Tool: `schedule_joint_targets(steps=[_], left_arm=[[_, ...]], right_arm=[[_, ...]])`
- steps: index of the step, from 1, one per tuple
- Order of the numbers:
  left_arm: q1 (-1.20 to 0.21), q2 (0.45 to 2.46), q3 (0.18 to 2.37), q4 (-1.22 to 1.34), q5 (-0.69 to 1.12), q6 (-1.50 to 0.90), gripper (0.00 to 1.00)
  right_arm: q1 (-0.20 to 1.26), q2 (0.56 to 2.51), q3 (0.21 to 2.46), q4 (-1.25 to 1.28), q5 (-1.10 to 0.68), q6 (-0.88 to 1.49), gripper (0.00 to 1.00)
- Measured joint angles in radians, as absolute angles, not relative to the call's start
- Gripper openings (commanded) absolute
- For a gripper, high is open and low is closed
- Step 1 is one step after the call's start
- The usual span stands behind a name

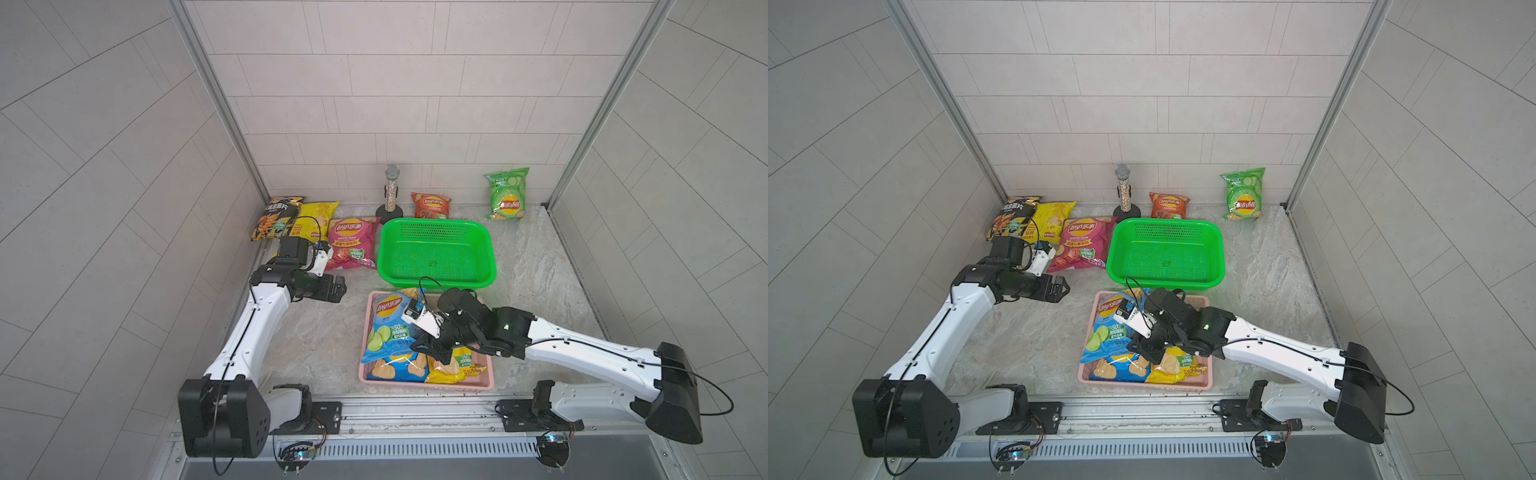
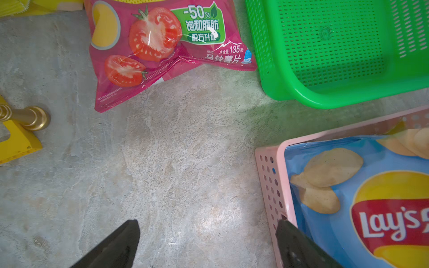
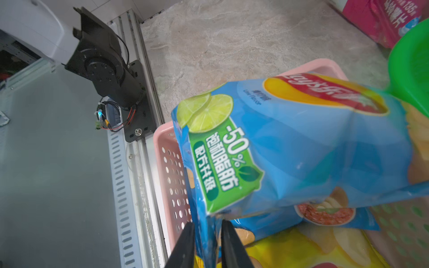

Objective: Put the potato chips into the basket
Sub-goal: Place the potato chip in the basket.

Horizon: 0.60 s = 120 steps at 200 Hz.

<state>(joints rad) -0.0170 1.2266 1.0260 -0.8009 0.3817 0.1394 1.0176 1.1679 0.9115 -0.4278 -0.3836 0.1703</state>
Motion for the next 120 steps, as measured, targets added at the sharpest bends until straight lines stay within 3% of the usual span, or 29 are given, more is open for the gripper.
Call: schedule_joint_targets(steps=[15, 58, 120], left_arm=[[-0.017, 1.227, 1.026, -0.801, 0.382, 0.139, 0.99], [-0.017, 1.230, 1.026, -0.801, 0.382, 0.139, 0.99], [-0.017, 1.231, 1.026, -0.801, 0.381, 0.139, 0.99]], right_arm=[[1.021, 1.126, 0.910, -0.445, -0.371, 0.186, 0.66], [1.021, 1.055, 0.995, -0.523, -0.331, 0.233, 0.67], [1.021, 1.296, 1.207, -0.448, -0.310, 0.349, 0.60]])
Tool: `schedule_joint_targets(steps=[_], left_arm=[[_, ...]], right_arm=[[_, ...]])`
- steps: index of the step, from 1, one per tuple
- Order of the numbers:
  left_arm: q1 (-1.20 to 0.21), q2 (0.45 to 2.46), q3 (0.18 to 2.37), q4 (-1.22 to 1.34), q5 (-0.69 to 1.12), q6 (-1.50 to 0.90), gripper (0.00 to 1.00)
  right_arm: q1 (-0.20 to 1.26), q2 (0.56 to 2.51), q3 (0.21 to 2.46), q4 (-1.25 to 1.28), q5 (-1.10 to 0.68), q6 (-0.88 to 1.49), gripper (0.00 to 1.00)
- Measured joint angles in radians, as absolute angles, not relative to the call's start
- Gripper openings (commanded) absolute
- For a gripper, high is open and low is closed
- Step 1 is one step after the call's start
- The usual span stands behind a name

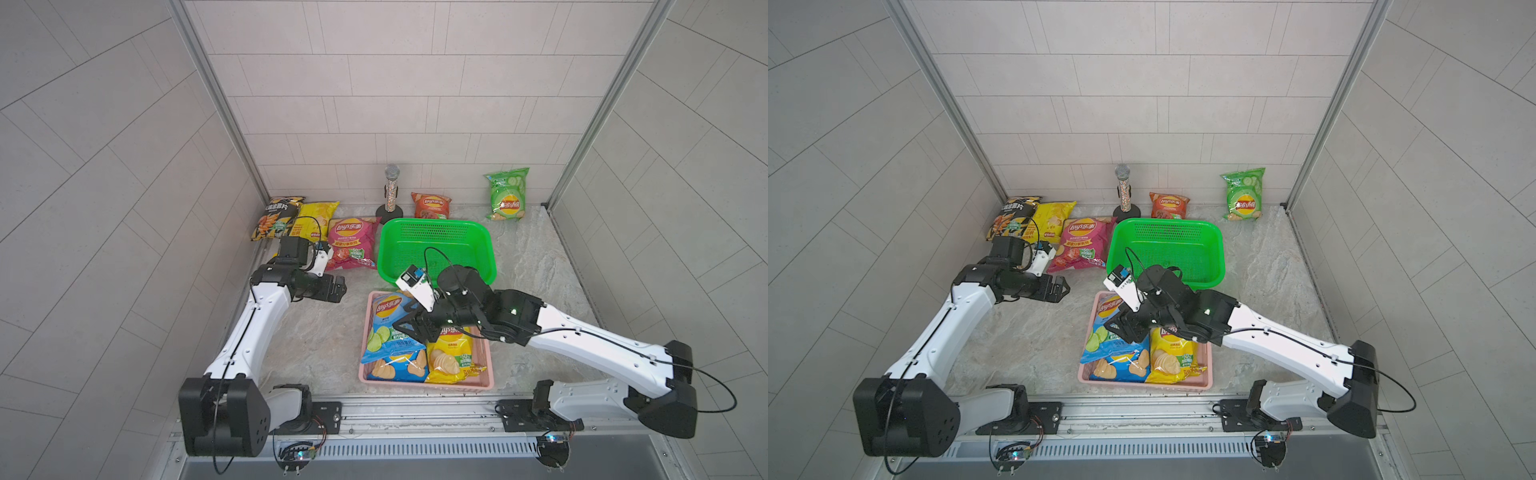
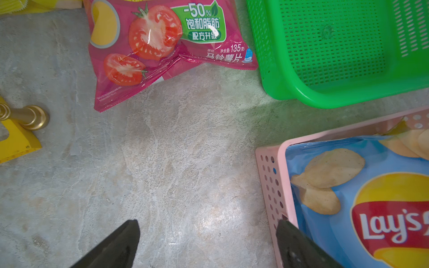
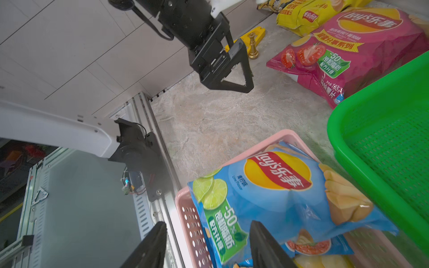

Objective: Put the potato chips into the basket
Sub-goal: Place the potato chip in the basket.

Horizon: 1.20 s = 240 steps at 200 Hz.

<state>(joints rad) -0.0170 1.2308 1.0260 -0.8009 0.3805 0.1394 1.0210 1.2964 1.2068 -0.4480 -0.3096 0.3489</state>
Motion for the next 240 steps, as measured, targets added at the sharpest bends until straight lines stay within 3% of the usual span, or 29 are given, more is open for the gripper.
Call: schedule_joint_targets(steps=[48, 145, 240], left_arm=[[-0.017, 1.234, 1.026, -0.801, 0.378, 0.139, 0.99], [-0.017, 1.234, 1.026, -0.801, 0.379, 0.140, 0.99], [-0.017, 1.234, 1.026, -0.801, 0.378, 0.139, 1.00]], right_arm=[[1.021, 1.459, 1.205, -0.429, -0.257, 0.339, 0.60], [1.089, 1.385, 0.949, -0.279, -0.226, 0.339, 0.60], [1.100, 1.361, 0.962, -0.287, -0.181, 0.372, 0.67]])
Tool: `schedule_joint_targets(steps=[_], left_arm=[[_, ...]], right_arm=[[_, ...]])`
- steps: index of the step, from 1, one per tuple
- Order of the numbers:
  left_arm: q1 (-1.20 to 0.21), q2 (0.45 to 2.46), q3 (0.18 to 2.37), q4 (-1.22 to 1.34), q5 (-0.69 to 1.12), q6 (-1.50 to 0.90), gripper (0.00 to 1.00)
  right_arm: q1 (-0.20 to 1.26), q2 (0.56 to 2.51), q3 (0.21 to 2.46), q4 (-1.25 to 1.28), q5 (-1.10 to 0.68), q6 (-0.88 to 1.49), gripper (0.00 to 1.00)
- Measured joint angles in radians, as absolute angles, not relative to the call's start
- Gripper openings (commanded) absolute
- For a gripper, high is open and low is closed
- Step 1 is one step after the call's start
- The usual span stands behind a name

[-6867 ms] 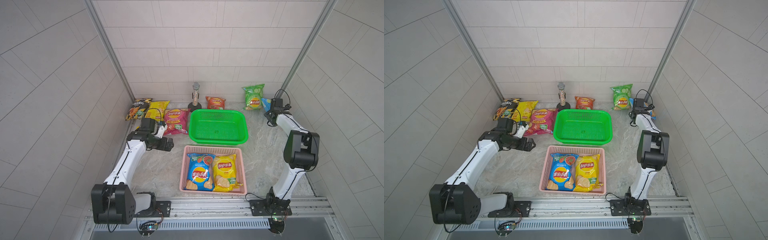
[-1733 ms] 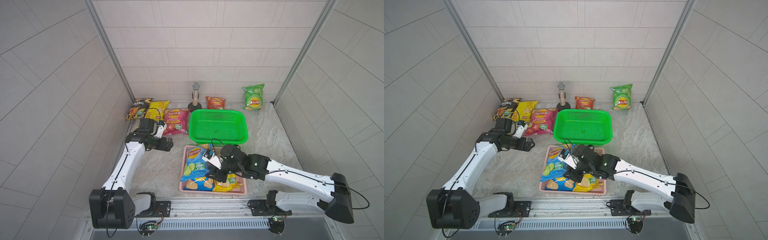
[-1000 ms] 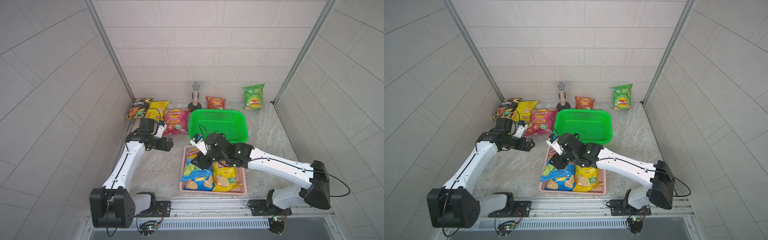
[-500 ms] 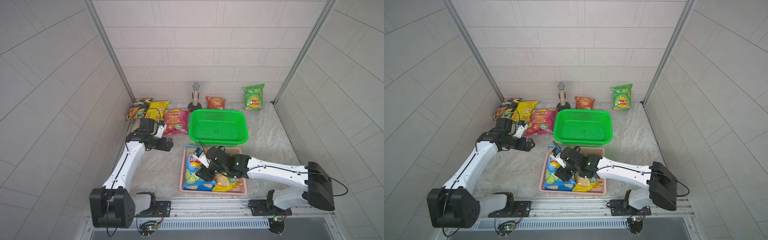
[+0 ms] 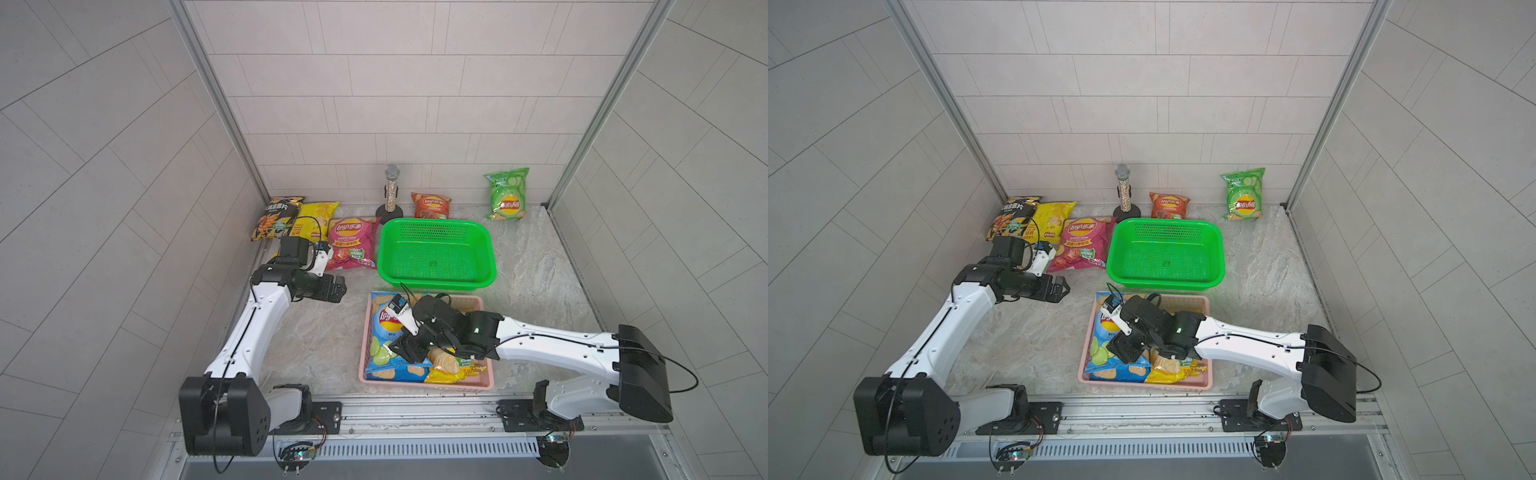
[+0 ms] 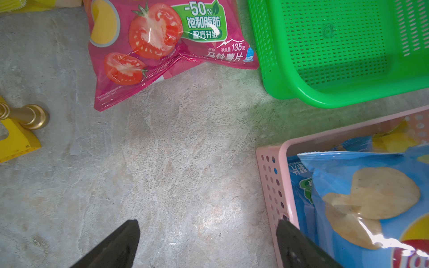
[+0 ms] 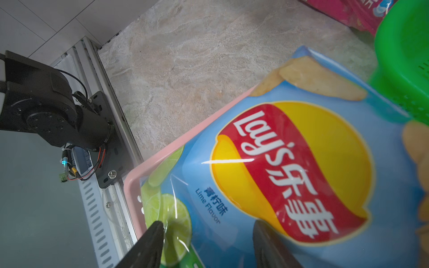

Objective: Put the potato chips into the basket
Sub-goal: Place the potato chip in the basket.

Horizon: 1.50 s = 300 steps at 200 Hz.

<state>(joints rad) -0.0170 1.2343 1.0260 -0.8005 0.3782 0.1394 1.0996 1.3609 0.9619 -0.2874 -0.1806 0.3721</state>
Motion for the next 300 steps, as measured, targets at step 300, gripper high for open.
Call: schedule_joint_targets(steps=[300], left_arm=[[-0.017, 1.236, 1.026, -0.800, 0.378, 0.139, 0.99]], right_arm=[[0.699, 1.184, 1.161, -0.489, -0.081, 0.476, 0.70]])
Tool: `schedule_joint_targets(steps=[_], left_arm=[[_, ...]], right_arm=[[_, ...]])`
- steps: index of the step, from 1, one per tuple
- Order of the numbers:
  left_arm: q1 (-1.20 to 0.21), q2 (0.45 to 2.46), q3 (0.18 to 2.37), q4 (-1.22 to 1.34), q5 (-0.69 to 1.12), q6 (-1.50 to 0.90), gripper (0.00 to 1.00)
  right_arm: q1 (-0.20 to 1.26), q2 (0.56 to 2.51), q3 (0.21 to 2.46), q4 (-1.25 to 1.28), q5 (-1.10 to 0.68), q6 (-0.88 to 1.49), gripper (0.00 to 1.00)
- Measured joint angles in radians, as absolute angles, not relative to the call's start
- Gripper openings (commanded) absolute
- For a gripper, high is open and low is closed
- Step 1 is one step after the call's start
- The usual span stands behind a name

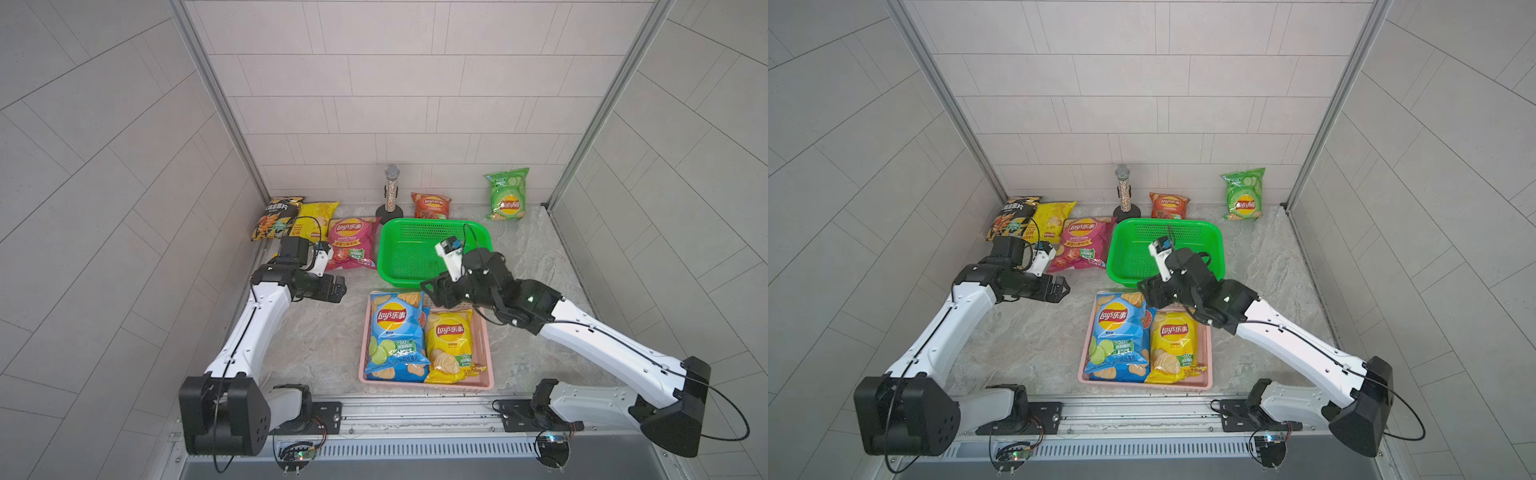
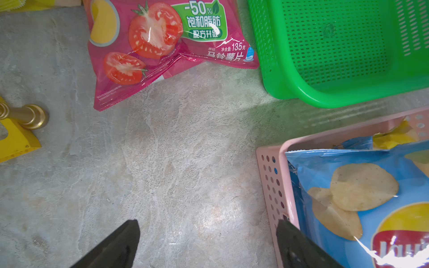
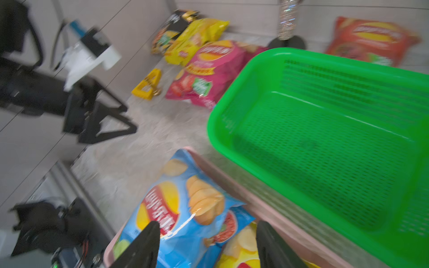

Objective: Put the potato chips into the basket
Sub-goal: Place the potato chip in the basket, then pick up the potato chip from the corner of the board.

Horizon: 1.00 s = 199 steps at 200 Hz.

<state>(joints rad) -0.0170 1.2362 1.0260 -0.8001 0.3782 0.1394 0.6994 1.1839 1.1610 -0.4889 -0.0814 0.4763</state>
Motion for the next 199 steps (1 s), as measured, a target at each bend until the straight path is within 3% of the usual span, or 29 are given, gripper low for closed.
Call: schedule_joint_targets(steps=[38, 90, 166, 199], left_arm=[[-0.017, 1.238, 1.026, -0.800, 0.377, 0.139, 0.99], [-0.017, 1.249, 1.026, -0.799, 0.377, 0.139, 0.99], [-0.017, 1.264, 1.026, -0.799, 0.373, 0.140, 0.99], [-0.017, 1.266, 1.026, -0.799, 0.370, 0.140, 0.99]], right_arm=[[0.414, 1.315, 1.279, -0.531, 0.058, 0.485, 0.70], [0.187, 1.740, 1.597, -0.526, 0.218, 0.460, 0.72], [0.130, 2.372, 2.336, -0.654, 0.408, 0.370, 0.73], [0.114, 2.524, 2.485, -0.704, 0.416, 0.364, 0.73]])
